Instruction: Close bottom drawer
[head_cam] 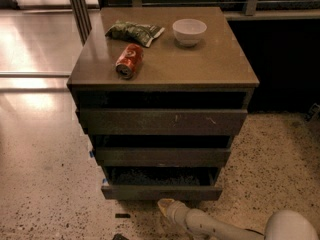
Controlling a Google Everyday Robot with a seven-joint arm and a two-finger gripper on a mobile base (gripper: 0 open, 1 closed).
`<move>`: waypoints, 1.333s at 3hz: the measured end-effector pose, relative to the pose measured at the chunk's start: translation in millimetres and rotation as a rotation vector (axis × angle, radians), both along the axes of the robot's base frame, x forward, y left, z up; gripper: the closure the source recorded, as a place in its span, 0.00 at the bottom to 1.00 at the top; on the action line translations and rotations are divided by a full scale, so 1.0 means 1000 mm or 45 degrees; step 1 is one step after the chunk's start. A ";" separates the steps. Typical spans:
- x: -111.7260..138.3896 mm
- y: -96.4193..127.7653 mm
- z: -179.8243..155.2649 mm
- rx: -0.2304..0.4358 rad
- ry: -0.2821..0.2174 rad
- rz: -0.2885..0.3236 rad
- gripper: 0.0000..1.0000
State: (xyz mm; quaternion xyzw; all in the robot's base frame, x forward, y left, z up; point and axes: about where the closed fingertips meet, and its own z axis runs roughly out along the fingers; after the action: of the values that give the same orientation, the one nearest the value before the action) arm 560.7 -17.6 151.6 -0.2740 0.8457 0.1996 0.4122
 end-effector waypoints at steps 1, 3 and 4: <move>0.018 -0.003 0.009 -0.010 -0.055 -0.029 1.00; 0.057 -0.003 0.024 0.010 -0.146 -0.088 1.00; 0.092 0.010 0.030 0.023 -0.188 -0.092 1.00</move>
Offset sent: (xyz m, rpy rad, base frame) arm 0.0650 -0.0119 0.0316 -0.0062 -0.1486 -0.0928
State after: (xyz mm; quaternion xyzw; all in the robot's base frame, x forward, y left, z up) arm 652.4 -7.8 181.8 -0.2534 0.8205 0.1716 0.4829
